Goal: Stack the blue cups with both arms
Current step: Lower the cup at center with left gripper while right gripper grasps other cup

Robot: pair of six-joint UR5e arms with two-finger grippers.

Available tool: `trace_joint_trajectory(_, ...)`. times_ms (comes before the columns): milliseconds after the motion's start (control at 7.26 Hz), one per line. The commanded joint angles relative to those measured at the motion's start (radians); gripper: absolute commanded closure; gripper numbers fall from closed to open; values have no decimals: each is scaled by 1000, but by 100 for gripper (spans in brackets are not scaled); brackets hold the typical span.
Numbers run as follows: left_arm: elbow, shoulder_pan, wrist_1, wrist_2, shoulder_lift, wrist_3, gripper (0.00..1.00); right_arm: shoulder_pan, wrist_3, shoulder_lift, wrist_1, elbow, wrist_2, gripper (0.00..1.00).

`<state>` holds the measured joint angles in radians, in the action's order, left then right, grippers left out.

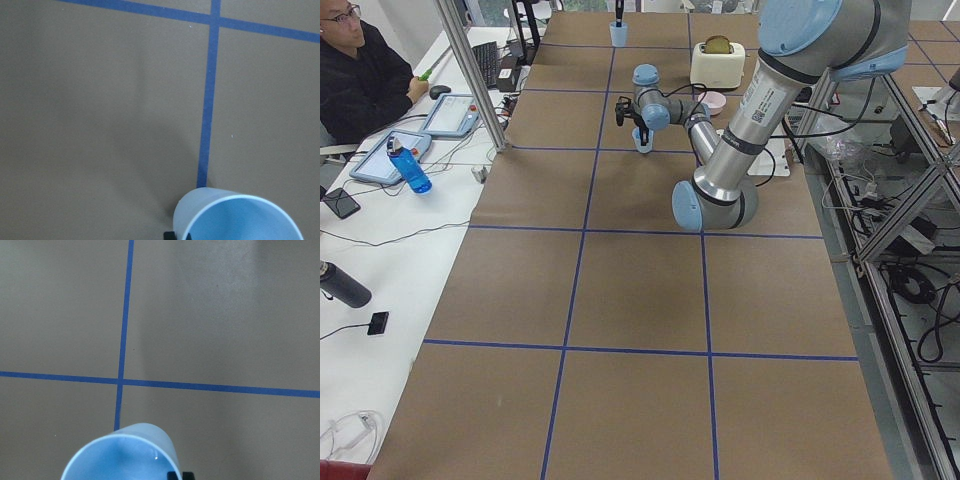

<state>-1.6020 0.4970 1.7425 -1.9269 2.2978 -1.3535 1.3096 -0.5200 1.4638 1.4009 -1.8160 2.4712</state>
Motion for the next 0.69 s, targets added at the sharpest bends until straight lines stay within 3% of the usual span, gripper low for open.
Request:
trace_joint_trajectory(0,2,-12,0,12,-1,1,100,0,0,0,1,-3,0,100)
trace_joint_trajectory(138,2,-12,0,14,-1,2,100,3,0,0,1,-3,0,100)
trace_joint_trajectory(275,2,-12,11,14,-1,5,88,4,0,0,1,-3,0,100)
trace_joint_trajectory(413,8,-12,50,14,-6,4,56,4,0,0,1,-2,0,100)
trace_joint_trajectory(551,22,-12,78,16,-8,2,14,0,0,-2,1,-2,0,100)
